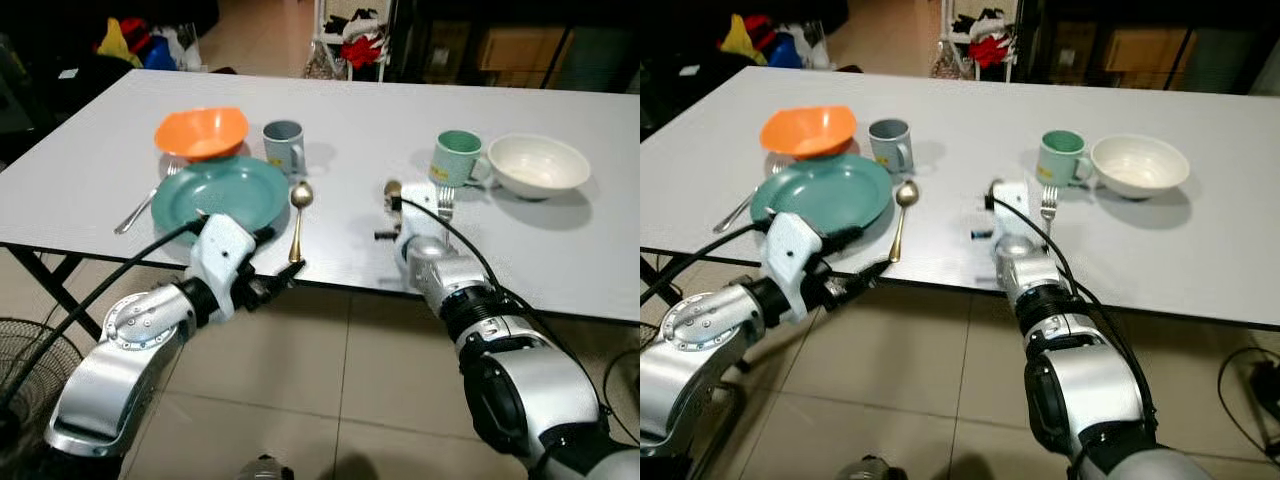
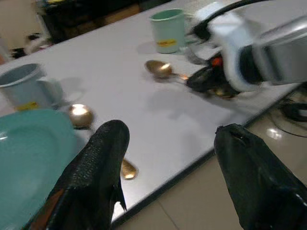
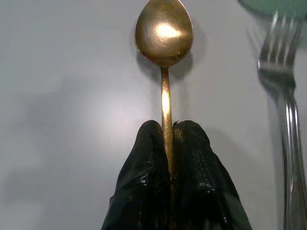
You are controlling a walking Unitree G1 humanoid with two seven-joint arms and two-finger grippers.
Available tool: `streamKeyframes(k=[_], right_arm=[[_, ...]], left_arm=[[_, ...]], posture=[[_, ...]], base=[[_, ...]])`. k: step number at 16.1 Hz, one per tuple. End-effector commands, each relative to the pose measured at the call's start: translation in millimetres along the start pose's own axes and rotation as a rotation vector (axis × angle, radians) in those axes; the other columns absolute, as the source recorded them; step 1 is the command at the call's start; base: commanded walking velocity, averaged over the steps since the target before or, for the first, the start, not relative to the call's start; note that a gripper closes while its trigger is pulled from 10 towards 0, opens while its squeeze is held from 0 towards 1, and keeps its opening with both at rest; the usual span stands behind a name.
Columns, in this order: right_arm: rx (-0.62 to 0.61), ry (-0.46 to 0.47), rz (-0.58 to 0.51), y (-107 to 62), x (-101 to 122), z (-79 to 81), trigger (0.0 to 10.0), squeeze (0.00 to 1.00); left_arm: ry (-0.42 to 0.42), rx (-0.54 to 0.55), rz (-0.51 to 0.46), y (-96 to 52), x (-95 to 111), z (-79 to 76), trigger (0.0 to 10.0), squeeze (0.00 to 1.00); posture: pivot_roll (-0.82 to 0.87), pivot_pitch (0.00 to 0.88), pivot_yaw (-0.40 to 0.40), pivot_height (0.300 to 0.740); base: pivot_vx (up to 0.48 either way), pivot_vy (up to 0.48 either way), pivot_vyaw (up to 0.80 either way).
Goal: Setting the table
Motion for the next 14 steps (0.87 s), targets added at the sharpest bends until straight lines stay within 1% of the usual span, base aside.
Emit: streamKeyframes(k=[1,4,7,10,14], right_arm=[[-0.010,0.014,-0.034,-0.2,11.8,0.4,10.0,0.00],[-0.045,0.018,-0.026,2.2,7.9,-10.2,10.0,0.00],[-0.061,0.002,-0.008,3.0,2.7,-15.3,10.0,0.00],[-0.072,0.019,0.012,3.1,-4.6,-15.7,10.0,0.00],[-0.132,0.063,0.013,3.1,-8.8,-24.9,10.0,0.00]], left_arm=[[0.013,-0.033,-0.009,0.0,4.0,-4.8,10.0,0.00],[0.011,-0.051,-0.011,0.4,5.3,-7.0,10.0,0.00],[0.011,-0.058,-0.009,0.3,4.8,-7.9,10.0,0.00],[0.009,-0.068,-0.010,1.4,4.7,-9.7,10.0,0.00],[0.010,-0.090,-0.024,3.0,7.3,-11.4,10.0,0.00]], posture=[[0.16,0.000,0.084,0.740],[0.16,0.000,0.085,0.740],[0.15,0.000,0.084,0.740],[0.15,0.000,0.087,0.740],[0.15,0.000,0.089,0.740]], base=[[0.000,0.000,0.00],[0.000,0.000,0.00],[0.000,0.000,0.00],[0.000,0.000,0.00],[0.000,0.000,0.00]])
Point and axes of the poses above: a point about 5 cm out from each wrist's last joint towards the gripper, its own y axis pointing out of the wrist towards the gripper, its own x axis along the axis of the wrist's last joint, z = x × y, the point moved 4 cm from there along y, pointing out of the wrist towards the gripper, and after that the axes turned 11 degrees about y, right-handed, at the moved point
